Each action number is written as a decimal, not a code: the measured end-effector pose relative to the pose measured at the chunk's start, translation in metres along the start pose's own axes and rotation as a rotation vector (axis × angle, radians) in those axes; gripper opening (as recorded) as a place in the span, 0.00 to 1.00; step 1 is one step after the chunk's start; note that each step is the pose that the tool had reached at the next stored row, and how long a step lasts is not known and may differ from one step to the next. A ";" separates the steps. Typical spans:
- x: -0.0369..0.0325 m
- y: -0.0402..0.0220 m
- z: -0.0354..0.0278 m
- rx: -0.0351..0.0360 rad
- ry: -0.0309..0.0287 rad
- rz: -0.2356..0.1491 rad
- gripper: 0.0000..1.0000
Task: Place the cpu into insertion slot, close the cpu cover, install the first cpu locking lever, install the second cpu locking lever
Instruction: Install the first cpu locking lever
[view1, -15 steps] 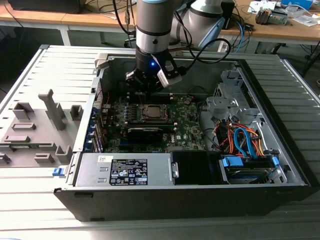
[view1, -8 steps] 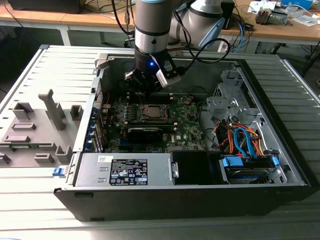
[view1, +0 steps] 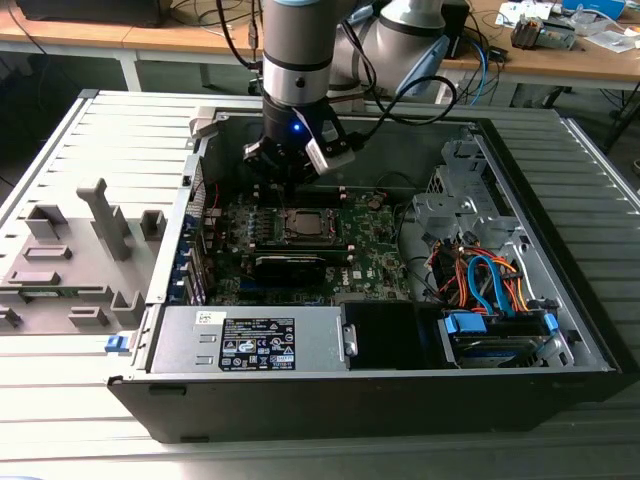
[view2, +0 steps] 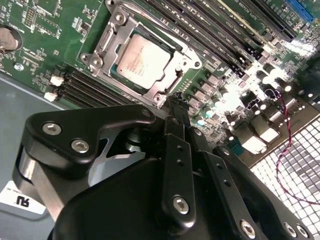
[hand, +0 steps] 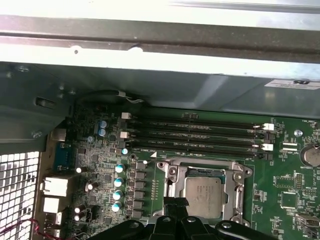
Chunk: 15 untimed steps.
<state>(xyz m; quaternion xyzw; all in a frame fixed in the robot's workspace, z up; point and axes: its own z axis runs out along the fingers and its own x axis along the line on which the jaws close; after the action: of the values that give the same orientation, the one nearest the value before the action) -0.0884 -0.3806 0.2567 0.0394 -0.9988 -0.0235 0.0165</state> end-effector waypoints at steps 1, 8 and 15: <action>0.0017 0.0006 0.0000 0.0000 0.0001 0.000 0.11; 0.0070 0.0085 0.0007 0.0048 -0.0003 0.000 0.11; 0.0173 0.0115 0.0011 0.0050 -0.0007 0.000 0.11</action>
<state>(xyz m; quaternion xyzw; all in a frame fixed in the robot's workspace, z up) -0.1066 -0.3705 0.2567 0.0394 -0.9989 -0.0210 0.0160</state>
